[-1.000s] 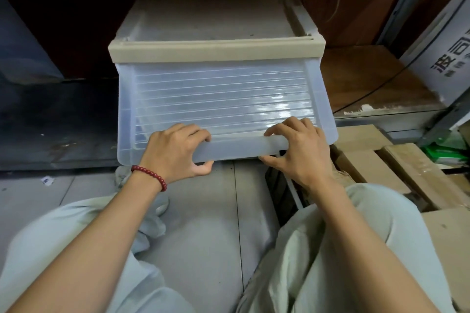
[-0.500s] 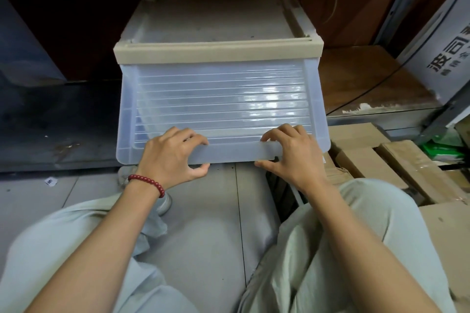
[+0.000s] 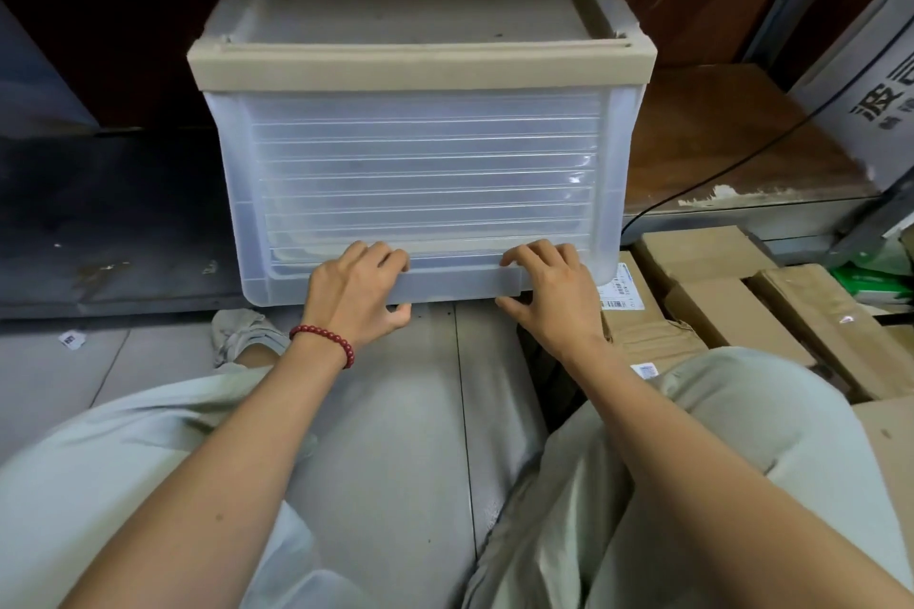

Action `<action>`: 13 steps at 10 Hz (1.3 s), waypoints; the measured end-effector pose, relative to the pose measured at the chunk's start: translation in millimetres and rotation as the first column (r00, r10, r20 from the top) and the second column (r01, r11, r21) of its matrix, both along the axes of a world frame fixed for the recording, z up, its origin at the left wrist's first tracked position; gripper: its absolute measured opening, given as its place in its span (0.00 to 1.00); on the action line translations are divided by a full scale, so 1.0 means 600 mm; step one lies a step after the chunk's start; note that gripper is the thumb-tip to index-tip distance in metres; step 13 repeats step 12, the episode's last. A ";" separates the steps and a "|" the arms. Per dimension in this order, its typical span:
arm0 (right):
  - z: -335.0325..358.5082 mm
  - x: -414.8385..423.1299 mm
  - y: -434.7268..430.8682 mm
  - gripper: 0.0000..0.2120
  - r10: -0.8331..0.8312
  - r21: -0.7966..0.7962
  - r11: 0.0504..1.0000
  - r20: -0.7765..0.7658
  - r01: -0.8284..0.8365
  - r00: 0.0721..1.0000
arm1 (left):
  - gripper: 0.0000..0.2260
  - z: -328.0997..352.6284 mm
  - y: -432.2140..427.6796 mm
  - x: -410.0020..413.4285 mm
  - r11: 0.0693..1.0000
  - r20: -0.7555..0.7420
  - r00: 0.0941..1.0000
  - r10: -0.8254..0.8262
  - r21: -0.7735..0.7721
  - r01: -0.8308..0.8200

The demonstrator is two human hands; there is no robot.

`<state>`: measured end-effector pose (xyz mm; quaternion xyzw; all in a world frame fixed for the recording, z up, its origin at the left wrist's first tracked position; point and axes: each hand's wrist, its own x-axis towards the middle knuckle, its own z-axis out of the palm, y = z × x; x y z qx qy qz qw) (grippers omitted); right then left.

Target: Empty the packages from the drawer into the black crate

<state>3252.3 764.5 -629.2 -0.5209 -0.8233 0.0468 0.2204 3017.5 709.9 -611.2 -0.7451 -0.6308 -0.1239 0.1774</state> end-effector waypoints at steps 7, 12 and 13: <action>-0.081 -0.043 0.093 0.26 -0.059 -0.009 0.998 0.024 0.059 0.998 | 0.13 -0.104 0.093 -0.007 0.969 0.250 0.947 0.202 0.088 -0.230; 0.030 -0.012 0.049 0.37 0.076 -0.373 0.927 0.292 0.041 0.953 | 0.30 0.011 0.048 0.008 0.763 -0.168 0.965 0.202 -0.590 -0.263; 0.030 -0.012 0.049 0.37 0.076 -0.373 0.927 0.292 0.041 0.953 | 0.30 0.011 0.048 0.008 0.763 -0.168 0.965 0.202 -0.590 -0.263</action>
